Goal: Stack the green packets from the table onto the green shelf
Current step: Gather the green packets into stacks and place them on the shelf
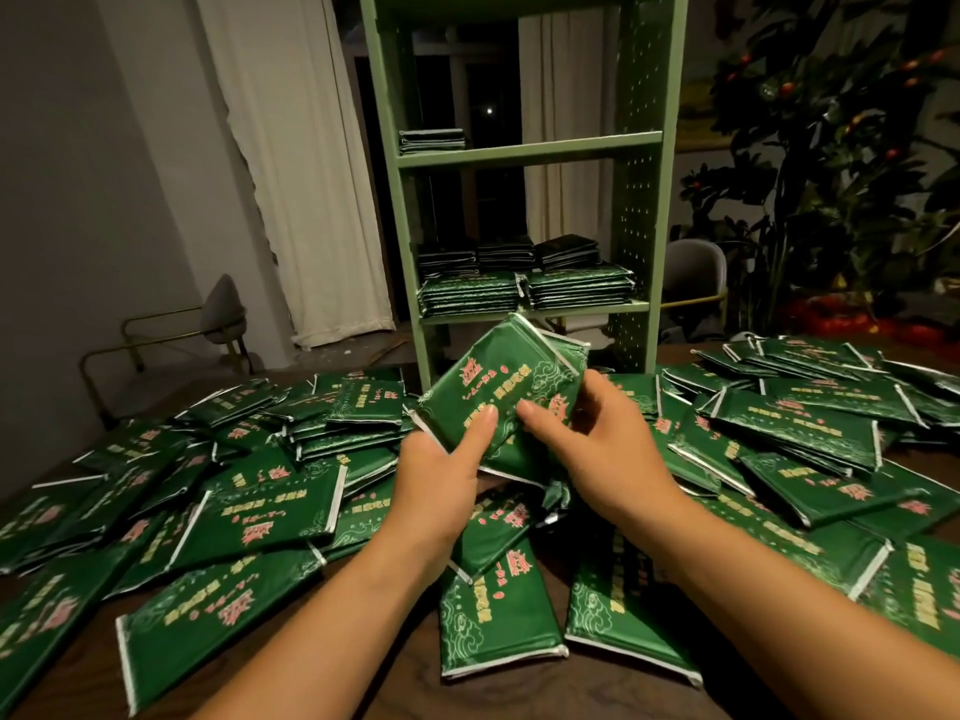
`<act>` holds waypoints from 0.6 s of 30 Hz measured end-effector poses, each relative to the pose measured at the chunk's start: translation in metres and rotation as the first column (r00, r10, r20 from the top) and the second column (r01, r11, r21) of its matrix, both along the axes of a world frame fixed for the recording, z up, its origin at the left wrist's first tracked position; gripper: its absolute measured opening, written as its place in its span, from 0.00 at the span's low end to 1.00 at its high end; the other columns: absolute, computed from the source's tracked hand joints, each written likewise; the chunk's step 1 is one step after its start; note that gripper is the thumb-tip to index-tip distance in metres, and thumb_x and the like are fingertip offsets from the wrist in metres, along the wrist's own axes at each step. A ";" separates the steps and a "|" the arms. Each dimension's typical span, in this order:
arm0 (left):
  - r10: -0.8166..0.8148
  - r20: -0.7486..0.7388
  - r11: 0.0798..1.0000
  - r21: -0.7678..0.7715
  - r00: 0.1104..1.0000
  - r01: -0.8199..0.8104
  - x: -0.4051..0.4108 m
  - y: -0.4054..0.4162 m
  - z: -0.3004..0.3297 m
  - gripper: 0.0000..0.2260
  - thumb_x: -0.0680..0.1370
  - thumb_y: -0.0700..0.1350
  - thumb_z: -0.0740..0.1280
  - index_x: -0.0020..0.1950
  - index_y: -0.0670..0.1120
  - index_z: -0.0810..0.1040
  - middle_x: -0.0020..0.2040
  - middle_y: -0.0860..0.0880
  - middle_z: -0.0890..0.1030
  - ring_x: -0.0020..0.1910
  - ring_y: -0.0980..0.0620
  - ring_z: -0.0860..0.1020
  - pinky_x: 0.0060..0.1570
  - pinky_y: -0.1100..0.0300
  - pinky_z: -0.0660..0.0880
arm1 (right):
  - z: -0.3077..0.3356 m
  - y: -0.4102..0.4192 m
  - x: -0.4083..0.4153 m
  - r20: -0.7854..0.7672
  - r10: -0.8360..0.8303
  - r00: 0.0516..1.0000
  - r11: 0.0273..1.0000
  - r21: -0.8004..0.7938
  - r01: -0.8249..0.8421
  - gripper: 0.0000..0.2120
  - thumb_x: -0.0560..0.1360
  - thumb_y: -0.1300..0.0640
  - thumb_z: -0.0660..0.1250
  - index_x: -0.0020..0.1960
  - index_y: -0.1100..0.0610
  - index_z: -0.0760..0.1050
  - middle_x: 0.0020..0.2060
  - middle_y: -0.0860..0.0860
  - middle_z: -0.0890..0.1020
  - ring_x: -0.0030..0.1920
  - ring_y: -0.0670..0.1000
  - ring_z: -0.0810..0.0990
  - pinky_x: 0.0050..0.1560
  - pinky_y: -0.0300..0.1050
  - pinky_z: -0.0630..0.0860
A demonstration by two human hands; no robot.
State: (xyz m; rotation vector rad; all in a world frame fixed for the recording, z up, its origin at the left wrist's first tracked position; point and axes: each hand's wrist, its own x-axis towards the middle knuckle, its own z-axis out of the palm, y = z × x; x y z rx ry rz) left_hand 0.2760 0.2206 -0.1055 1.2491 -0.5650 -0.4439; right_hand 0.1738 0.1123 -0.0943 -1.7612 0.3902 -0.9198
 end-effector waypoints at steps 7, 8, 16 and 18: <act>-0.061 -0.143 0.994 -0.100 0.988 0.047 0.007 0.003 0.007 0.09 0.83 0.39 0.64 0.61 0.40 0.79 0.53 0.42 0.86 0.51 0.45 0.86 0.43 0.55 0.83 | -0.011 -0.009 -0.006 -0.198 0.045 0.979 0.990 -0.125 -0.071 0.10 0.77 0.55 0.72 0.41 0.56 0.73 0.33 0.49 0.77 0.33 0.47 0.75 0.38 0.40 0.74; -0.076 -0.149 0.992 -0.107 0.986 0.061 0.006 0.004 0.008 0.09 0.83 0.39 0.64 0.61 0.41 0.79 0.53 0.43 0.86 0.51 0.45 0.86 0.42 0.55 0.83 | -0.010 -0.009 -0.006 -0.173 0.072 0.982 0.996 -0.046 -0.081 0.09 0.78 0.57 0.70 0.42 0.56 0.73 0.35 0.51 0.78 0.35 0.48 0.77 0.39 0.39 0.77; -0.109 -0.120 0.991 -0.094 0.987 0.098 0.002 0.005 0.007 0.10 0.83 0.40 0.64 0.62 0.39 0.79 0.55 0.41 0.86 0.54 0.42 0.85 0.50 0.51 0.84 | -0.006 -0.004 -0.012 -0.141 0.115 0.983 0.993 0.005 -0.115 0.08 0.74 0.60 0.75 0.52 0.53 0.80 0.45 0.50 0.85 0.41 0.52 0.83 0.38 0.40 0.77; -0.019 -0.143 0.994 -0.105 0.990 0.004 0.007 0.006 0.009 0.08 0.83 0.40 0.64 0.60 0.40 0.79 0.53 0.41 0.86 0.51 0.44 0.86 0.48 0.54 0.84 | -0.001 -0.010 -0.014 -0.079 0.029 0.996 0.998 0.059 -0.025 0.05 0.76 0.60 0.73 0.51 0.55 0.80 0.45 0.51 0.85 0.44 0.51 0.82 0.42 0.42 0.77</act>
